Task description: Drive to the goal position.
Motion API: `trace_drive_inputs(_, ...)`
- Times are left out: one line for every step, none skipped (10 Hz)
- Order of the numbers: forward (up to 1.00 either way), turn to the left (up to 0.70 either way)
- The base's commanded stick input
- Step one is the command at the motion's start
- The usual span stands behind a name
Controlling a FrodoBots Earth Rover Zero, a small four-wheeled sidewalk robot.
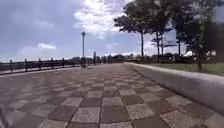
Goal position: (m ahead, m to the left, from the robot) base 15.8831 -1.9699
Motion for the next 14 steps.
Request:
trace_drive_inputs(0.45,0.00)
trace_drive_inputs(0.45,0.00)
trace_drive_inputs(0.45,0.00)
trace_drive_inputs(0.45,0.00)
trace_drive_inputs(0.45,0.00)
trace_drive_inputs(0.45,0.00)
trace_drive_inputs(0.45,0.00)
trace_drive_inputs(0.45,0.00)
trace_drive_inputs(0.45,0.00)
trace_drive_inputs(0.45,0.00)
trace_drive_inputs(0.45,0.00)
trace_drive_inputs(0.45,0.00)
trace_drive_inputs(0.45,0.00)
trace_drive_inputs(0.45,0.00)
